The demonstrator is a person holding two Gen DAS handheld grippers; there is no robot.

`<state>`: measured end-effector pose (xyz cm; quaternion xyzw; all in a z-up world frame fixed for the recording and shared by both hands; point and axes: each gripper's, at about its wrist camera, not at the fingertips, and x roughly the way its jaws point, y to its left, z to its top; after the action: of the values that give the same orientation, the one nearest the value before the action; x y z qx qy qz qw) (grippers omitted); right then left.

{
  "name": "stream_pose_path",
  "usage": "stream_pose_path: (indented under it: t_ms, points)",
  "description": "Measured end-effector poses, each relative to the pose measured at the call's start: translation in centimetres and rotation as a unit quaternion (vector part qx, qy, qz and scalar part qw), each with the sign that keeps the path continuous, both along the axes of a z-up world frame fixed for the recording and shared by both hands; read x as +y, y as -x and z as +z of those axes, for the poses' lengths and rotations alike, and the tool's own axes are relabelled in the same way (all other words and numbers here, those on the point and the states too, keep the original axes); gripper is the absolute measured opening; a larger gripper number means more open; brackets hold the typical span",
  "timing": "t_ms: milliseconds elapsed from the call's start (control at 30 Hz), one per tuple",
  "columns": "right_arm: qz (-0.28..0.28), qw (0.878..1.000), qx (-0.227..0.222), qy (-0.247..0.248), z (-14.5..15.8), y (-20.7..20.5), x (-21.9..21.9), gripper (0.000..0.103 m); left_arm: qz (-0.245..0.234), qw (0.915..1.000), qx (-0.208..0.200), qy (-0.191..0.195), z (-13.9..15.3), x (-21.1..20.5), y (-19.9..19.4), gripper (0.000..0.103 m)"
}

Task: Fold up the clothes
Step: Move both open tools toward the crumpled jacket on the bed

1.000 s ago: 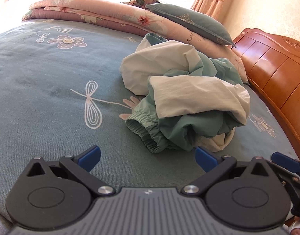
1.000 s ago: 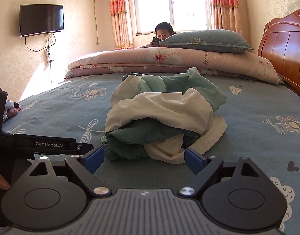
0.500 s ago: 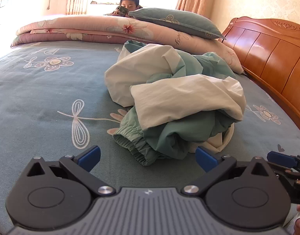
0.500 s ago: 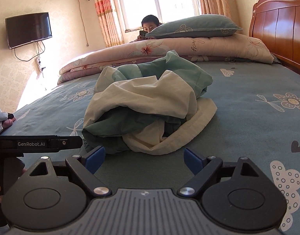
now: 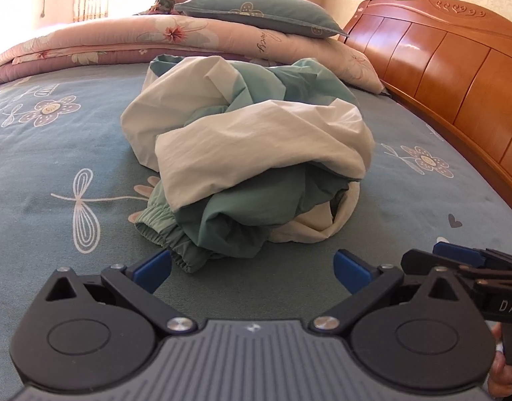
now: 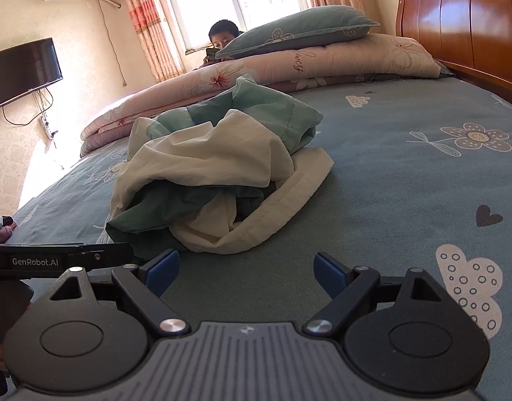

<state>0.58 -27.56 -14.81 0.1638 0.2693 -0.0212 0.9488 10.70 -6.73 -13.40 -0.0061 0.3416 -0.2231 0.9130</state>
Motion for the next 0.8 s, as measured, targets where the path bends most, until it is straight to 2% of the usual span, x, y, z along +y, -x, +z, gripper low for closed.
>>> stream_pose_path:
  t_ms: [67, 200, 267, 333, 467, 567, 667, 733, 800]
  points:
    - [0.006, 1.000, 0.004, 0.003, 0.2, 0.1, 0.2, 0.091, -0.005, 0.9999, -0.010, 0.012, 0.0, 0.1, 0.3, 0.102]
    - [0.013, 1.000, 0.002, 0.020, 0.5, 0.3, 1.0, 0.091, -0.009, 0.9998, 0.011, -0.011, -0.2, -0.1, 0.1, 0.102]
    - [0.016, 1.000, 0.001, 0.019, 0.6, 0.4, 1.1, 0.091, -0.029, 0.9988, 0.039, 0.004, -0.3, 0.0, -0.2, 0.102]
    - [0.016, 1.000, 0.001, 0.014, 0.7, 0.4, 1.1, 0.091, -0.036, 0.9978, 0.050, 0.024, -0.3, 0.2, -0.2, 0.102]
    - [0.015, 1.000, 0.003, 0.004, 0.9, 0.4, 0.9, 0.091, -0.039, 0.9988, 0.029, 0.006, -0.3, -0.1, 0.3, 0.102]
    - [0.012, 1.000, 0.006, 0.020, 1.1, 0.4, 1.0, 0.090, -0.027, 0.9995, 0.005, -0.014, -0.4, 0.0, 0.5, 0.102]
    - [0.011, 0.999, 0.010, 0.031, 1.3, 0.2, 1.2, 0.086, -0.014, 0.9992, -0.003, -0.037, -0.5, 0.2, 0.3, 0.101]
    - [0.010, 0.999, 0.012, 0.033, 1.3, 0.1, 1.5, 0.079, -0.004, 0.9991, -0.004, -0.041, -0.4, 0.7, 0.2, 0.100]
    - [0.007, 0.999, 0.016, 0.033, 1.3, -0.2, 1.6, 0.077, 0.005, 0.9990, -0.005, -0.043, -0.2, 1.3, 0.0, 0.096]
